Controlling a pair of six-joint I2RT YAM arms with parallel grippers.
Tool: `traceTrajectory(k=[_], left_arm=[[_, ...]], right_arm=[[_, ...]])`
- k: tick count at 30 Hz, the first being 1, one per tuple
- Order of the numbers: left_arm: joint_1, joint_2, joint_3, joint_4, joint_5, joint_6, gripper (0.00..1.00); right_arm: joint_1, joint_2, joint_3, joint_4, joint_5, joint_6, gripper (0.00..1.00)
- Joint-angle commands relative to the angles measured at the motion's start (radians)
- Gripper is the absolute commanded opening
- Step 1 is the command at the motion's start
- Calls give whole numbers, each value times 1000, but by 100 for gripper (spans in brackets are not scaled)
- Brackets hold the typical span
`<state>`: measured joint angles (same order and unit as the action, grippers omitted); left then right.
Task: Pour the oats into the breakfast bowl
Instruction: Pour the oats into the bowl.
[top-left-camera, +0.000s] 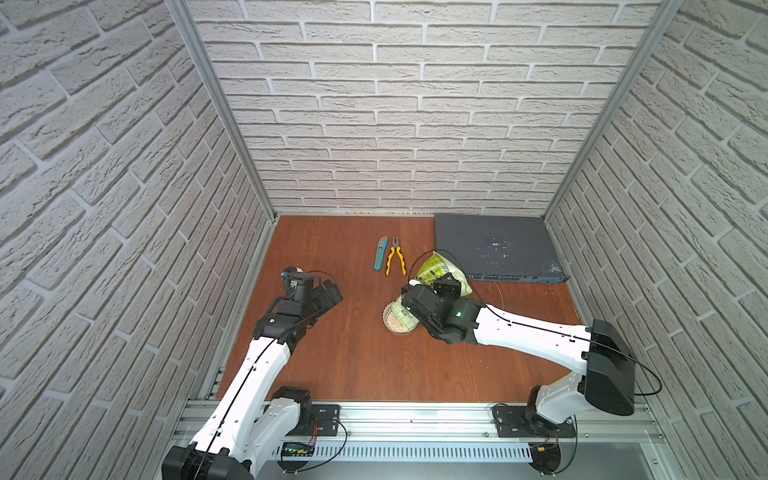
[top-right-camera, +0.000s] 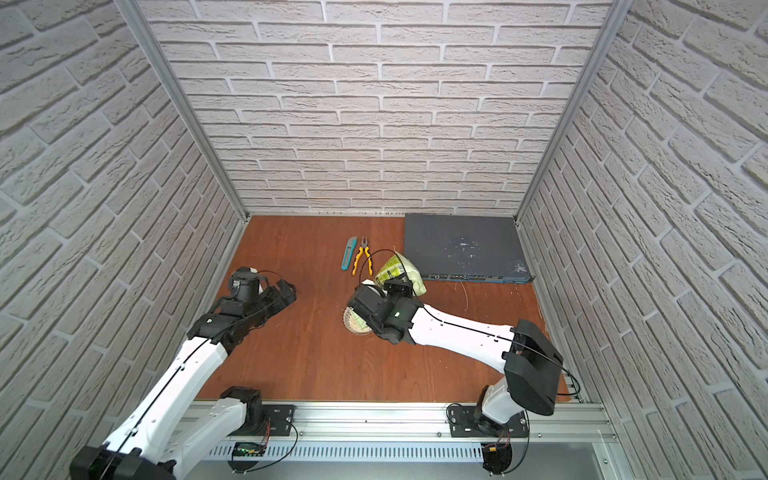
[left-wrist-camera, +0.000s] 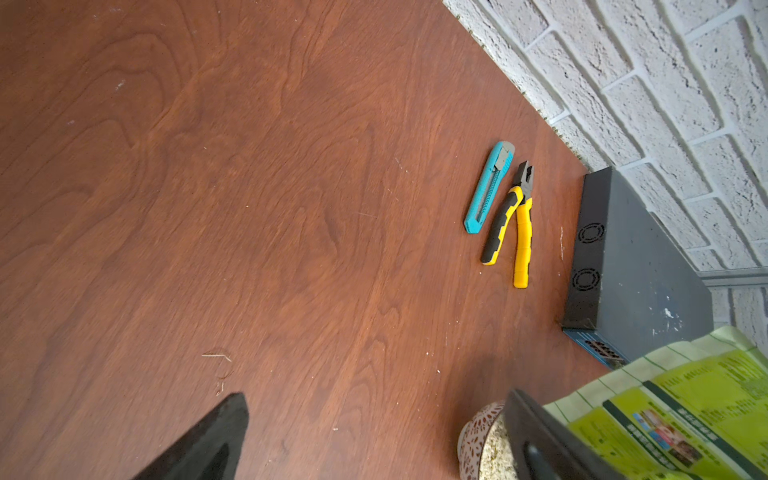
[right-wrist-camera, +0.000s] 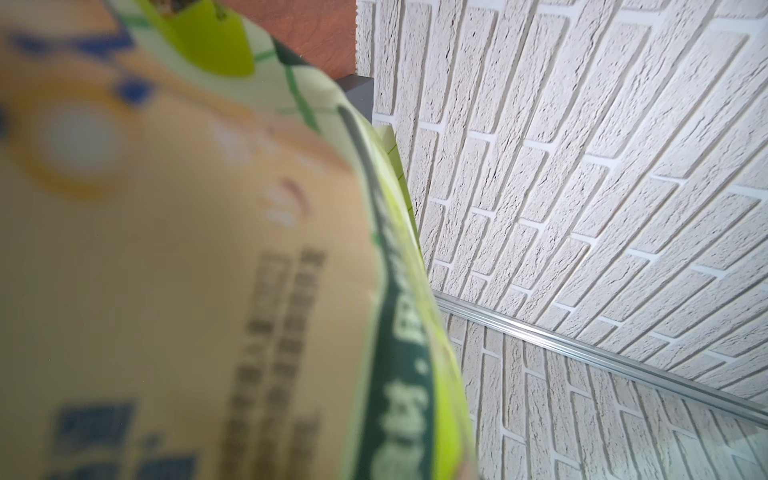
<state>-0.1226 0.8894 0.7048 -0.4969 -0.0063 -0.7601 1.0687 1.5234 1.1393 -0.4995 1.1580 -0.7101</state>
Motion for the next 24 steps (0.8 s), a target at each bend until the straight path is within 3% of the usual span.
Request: traceTrajectory(k=[1, 10, 18, 24], left_arm=[[8, -7, 0, 26, 7, 1, 98], [8, -22, 0, 15, 6, 3, 98], [10, -25, 0, 11, 7, 0, 98], [9, -30, 8, 9, 13, 5, 98]], right_arm=[[-9, -93, 57, 63, 75, 62, 4], [-43, -98, 40, -8, 18, 165, 4], [-101, -138, 39, -82, -126, 319, 4], [-173, -206, -9, -71, -304, 394, 4]])
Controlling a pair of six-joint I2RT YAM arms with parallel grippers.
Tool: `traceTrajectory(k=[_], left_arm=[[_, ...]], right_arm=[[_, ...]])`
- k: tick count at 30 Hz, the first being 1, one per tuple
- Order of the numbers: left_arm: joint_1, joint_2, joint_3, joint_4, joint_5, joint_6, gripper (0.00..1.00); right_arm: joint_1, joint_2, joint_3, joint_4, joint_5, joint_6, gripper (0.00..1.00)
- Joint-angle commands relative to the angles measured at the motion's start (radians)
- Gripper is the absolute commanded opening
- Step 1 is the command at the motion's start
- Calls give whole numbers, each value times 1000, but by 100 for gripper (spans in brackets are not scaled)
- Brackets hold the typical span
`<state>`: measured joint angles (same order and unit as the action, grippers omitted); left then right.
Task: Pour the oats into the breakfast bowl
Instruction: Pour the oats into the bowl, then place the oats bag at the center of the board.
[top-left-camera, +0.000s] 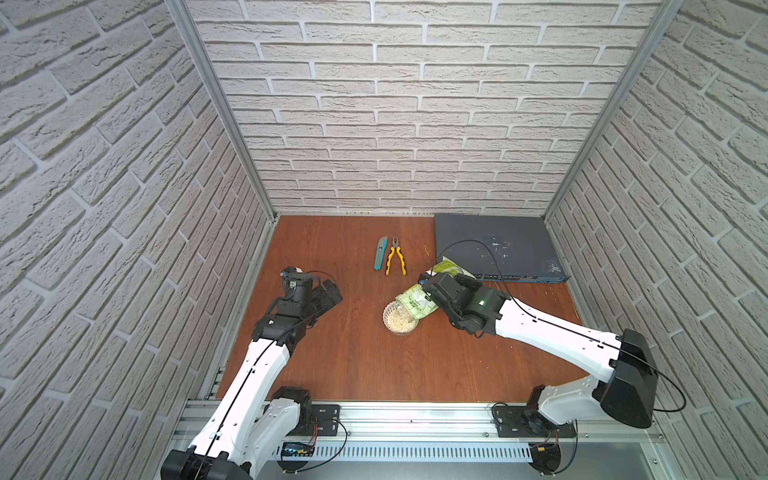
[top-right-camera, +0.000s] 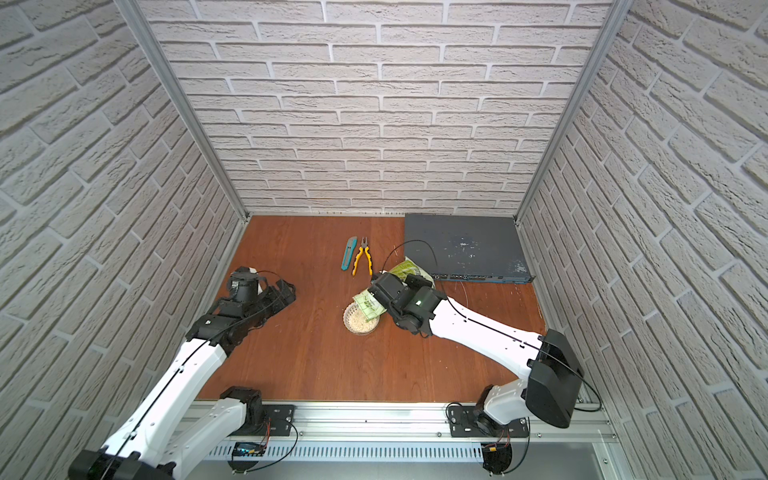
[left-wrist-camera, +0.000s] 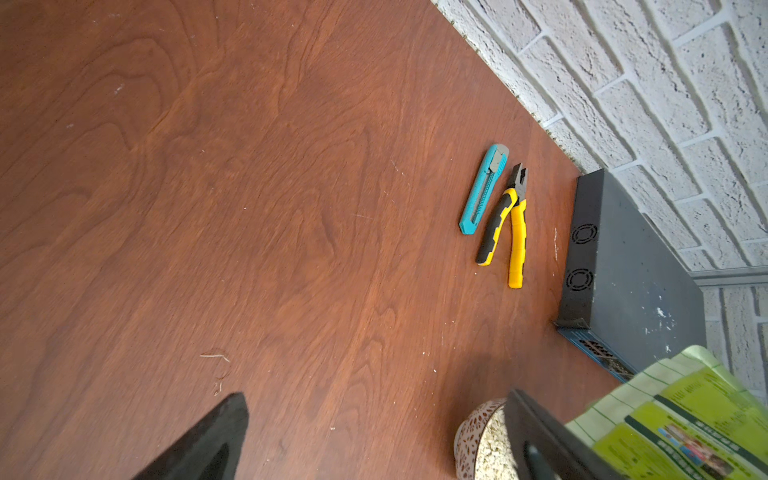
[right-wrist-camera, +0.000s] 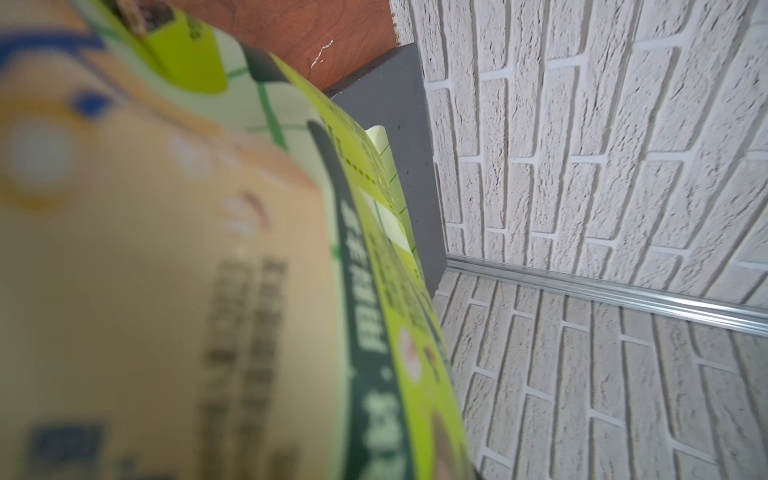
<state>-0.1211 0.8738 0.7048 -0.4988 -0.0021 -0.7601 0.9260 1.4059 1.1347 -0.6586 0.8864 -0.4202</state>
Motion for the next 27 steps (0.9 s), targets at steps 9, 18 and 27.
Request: traceTrajectory(k=[9, 18, 27], left_arm=[[8, -16, 11, 37, 49, 18, 98], [7, -15, 24, 47, 56, 38, 98], [8, 1, 29, 75, 81, 50, 98]], right_arm=[[-164, -165, -113, 172, -377, 167, 4], [-340, -211, -236, 289, -781, 320, 4], [-508, -229, -381, 543, -1172, 477, 4]])
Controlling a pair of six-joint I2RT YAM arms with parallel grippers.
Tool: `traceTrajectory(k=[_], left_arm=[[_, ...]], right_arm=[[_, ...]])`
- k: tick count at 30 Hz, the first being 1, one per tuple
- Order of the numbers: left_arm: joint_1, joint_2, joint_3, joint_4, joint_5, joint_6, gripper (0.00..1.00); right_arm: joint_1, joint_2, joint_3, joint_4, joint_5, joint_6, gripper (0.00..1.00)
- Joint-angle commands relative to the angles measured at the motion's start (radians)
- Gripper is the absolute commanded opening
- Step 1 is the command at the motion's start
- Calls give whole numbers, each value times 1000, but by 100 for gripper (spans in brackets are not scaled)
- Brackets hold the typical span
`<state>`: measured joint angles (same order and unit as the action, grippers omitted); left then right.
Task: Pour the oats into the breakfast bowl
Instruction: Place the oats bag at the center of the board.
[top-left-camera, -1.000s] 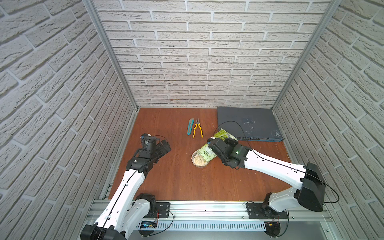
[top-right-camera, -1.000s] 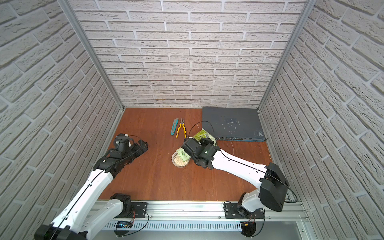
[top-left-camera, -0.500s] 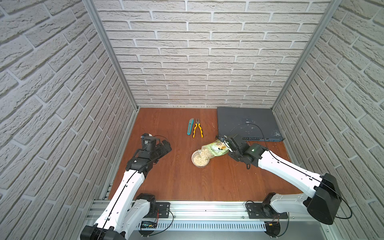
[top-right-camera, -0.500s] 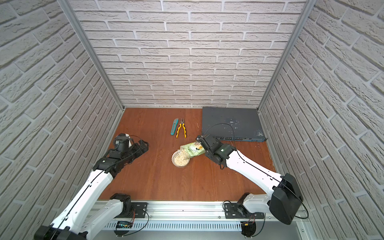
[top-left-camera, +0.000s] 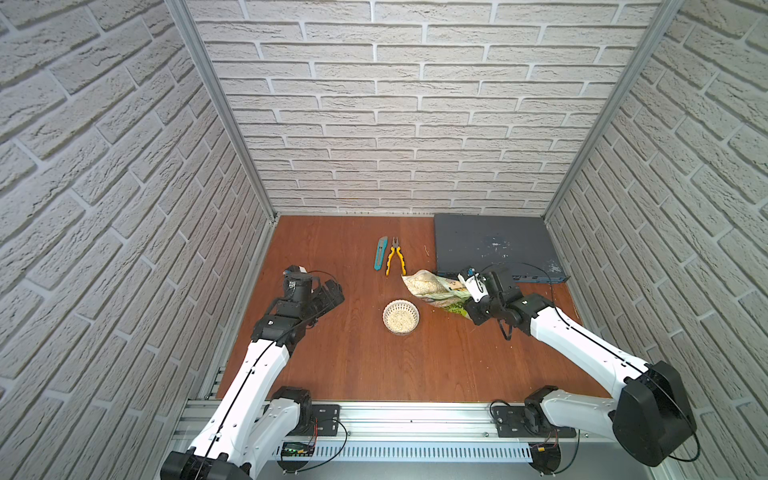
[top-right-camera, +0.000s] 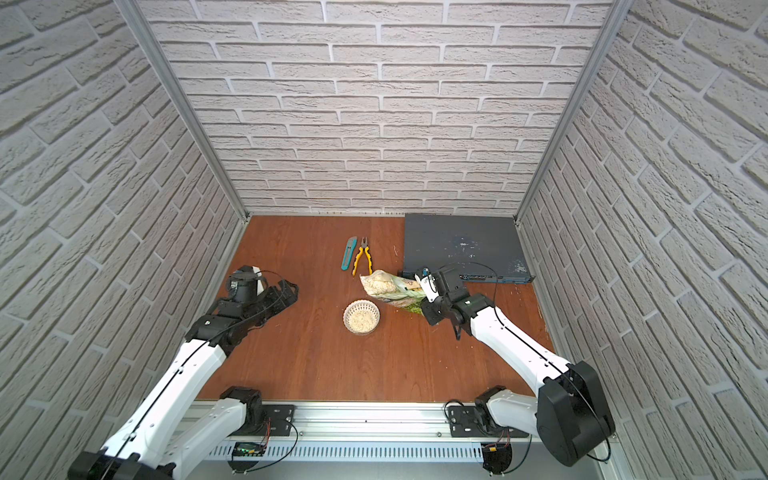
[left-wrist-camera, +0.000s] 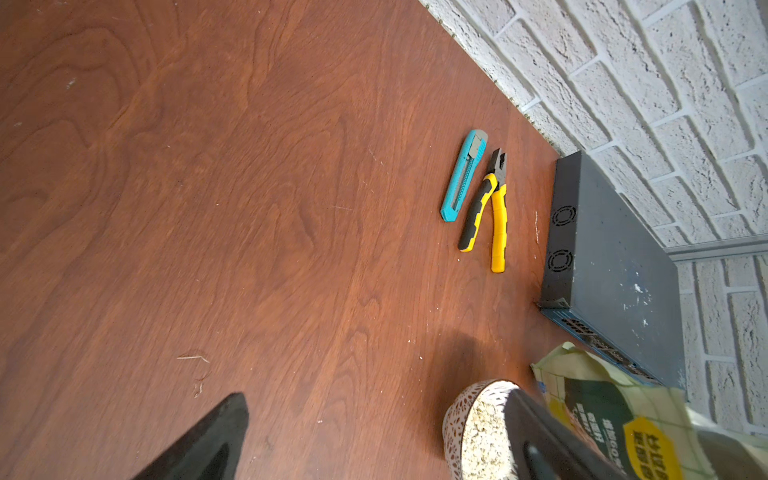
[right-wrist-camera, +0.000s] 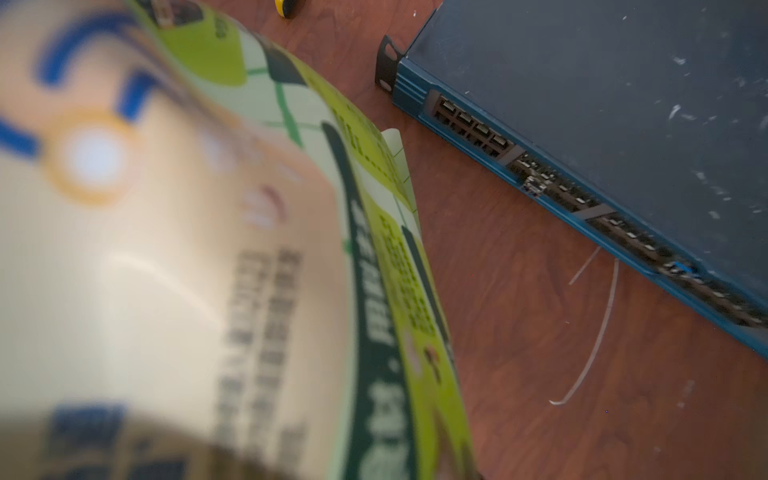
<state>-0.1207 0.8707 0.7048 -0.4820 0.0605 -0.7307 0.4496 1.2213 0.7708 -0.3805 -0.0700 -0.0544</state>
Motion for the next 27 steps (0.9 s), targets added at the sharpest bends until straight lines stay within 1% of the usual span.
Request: traceTrajectory(k=[1, 4, 6, 9, 12, 14, 16, 18, 20, 24, 27], left_arm=[[7, 5, 28, 65, 23, 23, 98], [7, 5, 28, 84, 36, 31, 98], [7, 3, 27, 105, 47, 39, 98], [8, 1, 28, 137, 67, 56, 98], [7, -1, 30, 168, 74, 71, 98], [7, -1, 33, 184, 77, 81, 98], [7, 3, 37, 203, 79, 88, 98], [7, 9, 42, 222, 81, 97, 98], [7, 17, 47, 235, 82, 105, 98], [7, 40, 57, 254, 82, 114, 98], [7, 56, 62, 263, 86, 116, 98]], right_arm=[[-45, -41, -39, 313, -260, 132, 4], [-62, -10, -93, 458, -356, 189, 3], [-64, 26, -122, 539, -396, 217, 4], [-65, 88, -154, 644, -443, 248, 8], [-65, 138, -169, 712, -463, 258, 17], [-65, 152, -173, 723, -459, 255, 24], [-65, 142, -179, 723, -441, 245, 35], [-66, 121, -183, 708, -416, 229, 50], [-66, 91, -182, 677, -398, 205, 59], [-65, 10, -167, 586, -369, 151, 71], [-66, -48, -145, 524, -369, 119, 76]])
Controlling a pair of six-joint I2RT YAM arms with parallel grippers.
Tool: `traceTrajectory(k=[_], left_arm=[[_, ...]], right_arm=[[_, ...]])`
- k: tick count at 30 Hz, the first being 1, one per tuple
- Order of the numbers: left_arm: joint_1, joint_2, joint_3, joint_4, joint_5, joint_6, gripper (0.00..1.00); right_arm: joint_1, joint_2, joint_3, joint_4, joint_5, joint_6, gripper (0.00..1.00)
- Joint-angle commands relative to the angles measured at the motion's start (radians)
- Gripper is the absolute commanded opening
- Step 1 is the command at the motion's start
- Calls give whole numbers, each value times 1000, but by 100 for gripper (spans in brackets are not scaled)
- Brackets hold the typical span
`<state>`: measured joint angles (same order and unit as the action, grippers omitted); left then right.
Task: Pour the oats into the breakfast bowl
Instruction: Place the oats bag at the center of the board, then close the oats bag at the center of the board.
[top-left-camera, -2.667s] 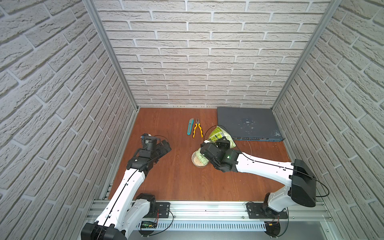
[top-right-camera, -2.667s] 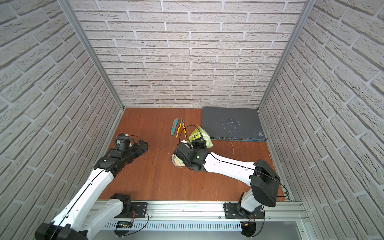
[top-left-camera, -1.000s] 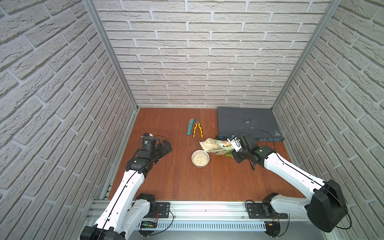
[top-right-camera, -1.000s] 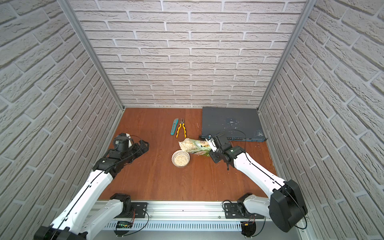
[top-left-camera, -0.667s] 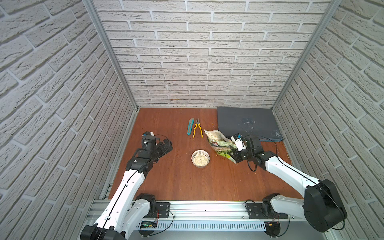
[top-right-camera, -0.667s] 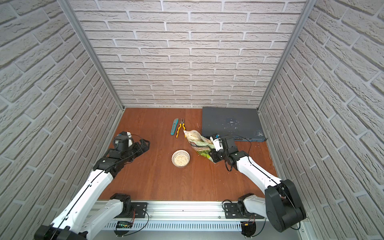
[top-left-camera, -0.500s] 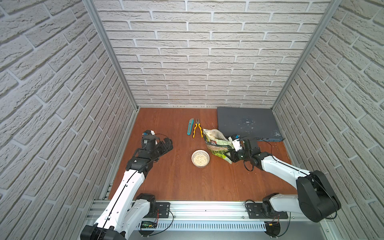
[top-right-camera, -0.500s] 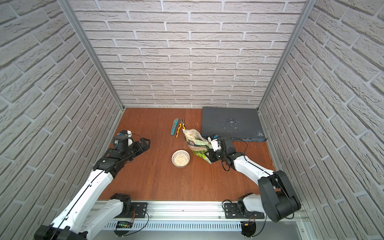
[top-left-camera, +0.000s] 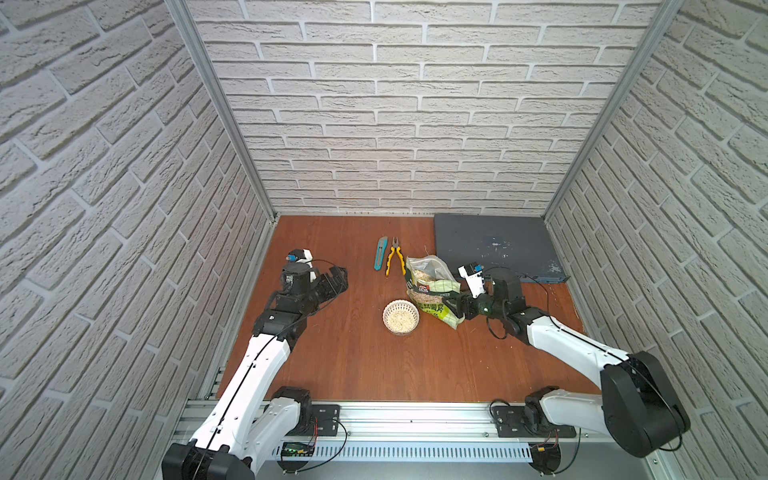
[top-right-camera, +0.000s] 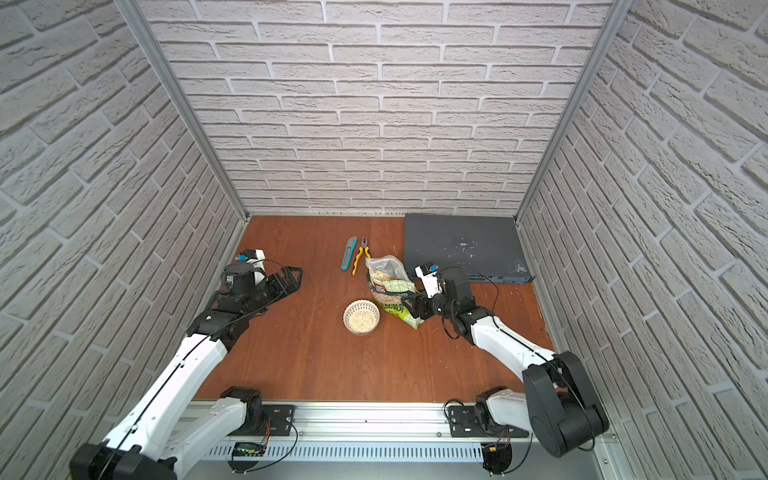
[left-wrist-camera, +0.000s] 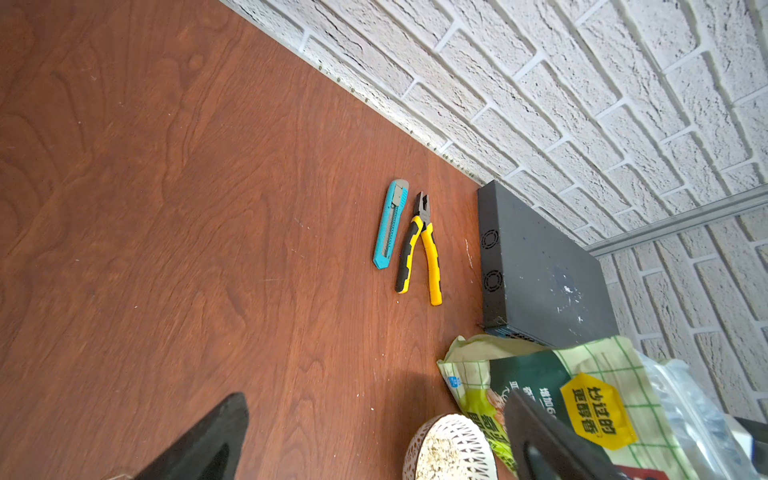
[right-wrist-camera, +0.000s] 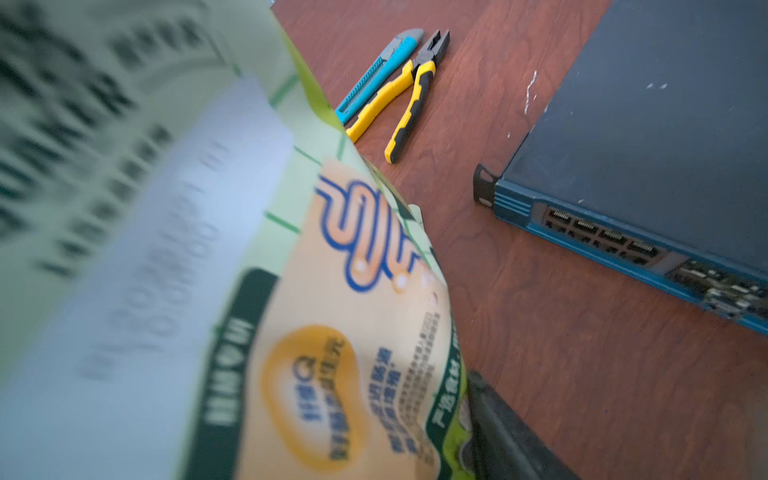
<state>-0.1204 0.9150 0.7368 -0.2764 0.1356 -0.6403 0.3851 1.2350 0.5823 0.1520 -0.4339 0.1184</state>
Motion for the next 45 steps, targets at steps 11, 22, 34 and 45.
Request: traceTrajectory(k=[11, 22, 34, 45], left_arm=[[6, 55, 62, 155, 69, 117, 98], [-35, 152, 99, 333, 438, 339, 98], [-316, 304, 146, 354, 722, 831, 98], [-424, 417, 215, 284, 752, 918, 98]], right_arm=[[0, -132, 188, -337, -37, -201, 23], [0, -195, 475, -762, 136, -351, 4], [14, -183, 738, -1195, 93, -620, 4], [83, -183, 724, -1182, -23, -680, 4]])
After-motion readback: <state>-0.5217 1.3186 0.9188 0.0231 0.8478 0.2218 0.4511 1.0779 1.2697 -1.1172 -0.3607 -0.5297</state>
